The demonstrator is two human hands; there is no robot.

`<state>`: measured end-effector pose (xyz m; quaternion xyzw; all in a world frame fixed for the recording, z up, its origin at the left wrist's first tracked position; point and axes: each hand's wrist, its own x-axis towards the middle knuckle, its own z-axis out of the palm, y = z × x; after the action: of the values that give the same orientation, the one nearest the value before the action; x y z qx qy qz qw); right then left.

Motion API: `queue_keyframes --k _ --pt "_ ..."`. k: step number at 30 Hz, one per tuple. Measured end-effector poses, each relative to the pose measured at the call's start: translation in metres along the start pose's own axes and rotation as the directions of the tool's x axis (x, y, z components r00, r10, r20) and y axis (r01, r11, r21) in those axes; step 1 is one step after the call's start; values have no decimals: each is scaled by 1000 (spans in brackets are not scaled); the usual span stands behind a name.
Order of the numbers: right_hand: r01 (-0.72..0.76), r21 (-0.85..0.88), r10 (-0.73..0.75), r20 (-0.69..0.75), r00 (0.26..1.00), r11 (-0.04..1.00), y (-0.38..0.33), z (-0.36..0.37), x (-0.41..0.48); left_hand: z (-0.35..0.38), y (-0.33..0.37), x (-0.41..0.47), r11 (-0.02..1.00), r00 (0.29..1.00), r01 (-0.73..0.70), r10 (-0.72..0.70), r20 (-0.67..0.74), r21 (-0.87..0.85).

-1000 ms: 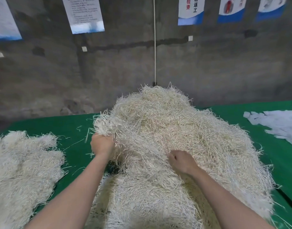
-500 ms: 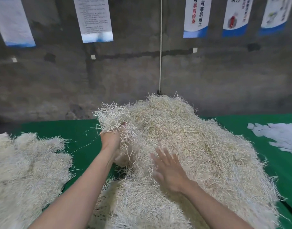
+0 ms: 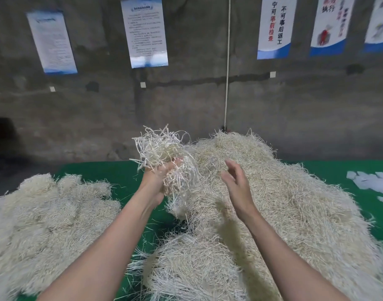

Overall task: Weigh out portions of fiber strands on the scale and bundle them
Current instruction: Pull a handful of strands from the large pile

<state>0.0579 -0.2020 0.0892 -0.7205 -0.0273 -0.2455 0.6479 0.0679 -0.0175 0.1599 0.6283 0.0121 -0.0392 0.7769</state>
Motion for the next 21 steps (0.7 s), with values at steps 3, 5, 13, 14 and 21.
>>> queue_keyframes --k 3,5,13,14,21 --pt "-235 269 152 294 943 934 -29 24 -16 1 -5 -29 1000 989 21 -21 145 2" --pt "-488 454 254 483 838 745 -21 40 -41 -6 -25 -28 996 997 -25 20 70 80" --pt "-758 436 504 569 650 485 13 87 -134 -57 -153 -78 640 995 -95 28 101 763" --pt "-765 406 523 562 641 500 13 90 -142 -62 -164 -81 586 993 -114 53 103 802" --pt "-799 440 516 610 601 411 18 93 -183 -107 -182 -108 -35 934 -220 282 221 975"
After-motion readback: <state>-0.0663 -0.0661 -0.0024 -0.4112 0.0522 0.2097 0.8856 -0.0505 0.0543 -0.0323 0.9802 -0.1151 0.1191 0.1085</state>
